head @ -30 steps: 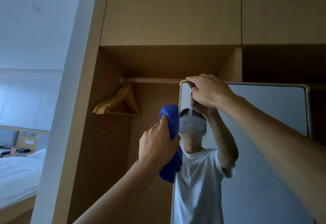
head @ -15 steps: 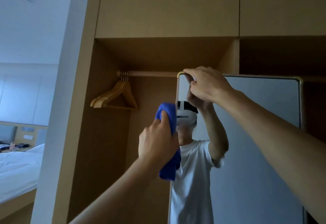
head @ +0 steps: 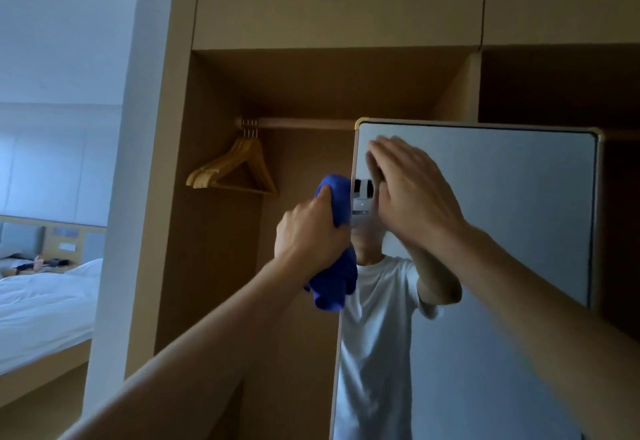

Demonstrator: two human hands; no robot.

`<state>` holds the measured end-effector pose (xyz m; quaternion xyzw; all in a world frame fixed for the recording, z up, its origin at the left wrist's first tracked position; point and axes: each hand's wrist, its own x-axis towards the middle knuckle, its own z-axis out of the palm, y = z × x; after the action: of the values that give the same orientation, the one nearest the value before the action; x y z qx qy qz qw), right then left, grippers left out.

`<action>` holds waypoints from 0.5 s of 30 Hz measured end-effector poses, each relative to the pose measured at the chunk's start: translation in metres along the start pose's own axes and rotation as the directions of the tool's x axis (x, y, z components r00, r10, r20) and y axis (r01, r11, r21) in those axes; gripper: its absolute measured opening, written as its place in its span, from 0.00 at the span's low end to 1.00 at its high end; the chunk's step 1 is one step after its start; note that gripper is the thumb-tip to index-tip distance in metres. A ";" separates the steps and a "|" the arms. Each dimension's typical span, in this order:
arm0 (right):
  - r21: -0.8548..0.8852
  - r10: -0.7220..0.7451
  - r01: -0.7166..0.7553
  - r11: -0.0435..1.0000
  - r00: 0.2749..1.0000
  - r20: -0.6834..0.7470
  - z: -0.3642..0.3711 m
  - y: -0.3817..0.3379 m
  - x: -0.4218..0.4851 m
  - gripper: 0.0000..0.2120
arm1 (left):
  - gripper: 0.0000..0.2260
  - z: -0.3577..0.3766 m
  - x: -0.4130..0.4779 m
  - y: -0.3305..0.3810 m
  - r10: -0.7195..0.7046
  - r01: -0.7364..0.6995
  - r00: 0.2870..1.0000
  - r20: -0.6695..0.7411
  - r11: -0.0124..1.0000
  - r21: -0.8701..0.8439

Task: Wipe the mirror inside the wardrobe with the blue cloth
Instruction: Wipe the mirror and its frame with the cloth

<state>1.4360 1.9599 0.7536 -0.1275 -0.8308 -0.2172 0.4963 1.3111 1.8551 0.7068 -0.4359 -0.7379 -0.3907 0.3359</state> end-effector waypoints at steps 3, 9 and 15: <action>0.071 -0.079 0.074 0.995 0.994 0.080 0.010 -0.017 -0.052 0.29 | 0.15 -0.002 0.007 0.001 0.028 -0.028 1.000 0.009 1.000 -0.012; 0.113 -0.075 0.055 0.992 0.981 0.179 0.030 -0.025 -0.133 0.27 | 0.30 0.031 -0.056 -0.028 0.027 -0.022 0.996 0.086 0.998 -0.059; 0.119 -0.190 0.153 0.981 0.886 0.423 0.059 -0.025 -0.190 0.25 | 0.31 0.042 -0.081 -0.037 -0.001 0.016 0.988 0.153 0.995 -0.102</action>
<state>1.4703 1.9677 0.5568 -0.0780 -0.9363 -0.1921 0.2834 1.3031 1.8495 0.6090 -0.4780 -0.7422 -0.3951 0.2539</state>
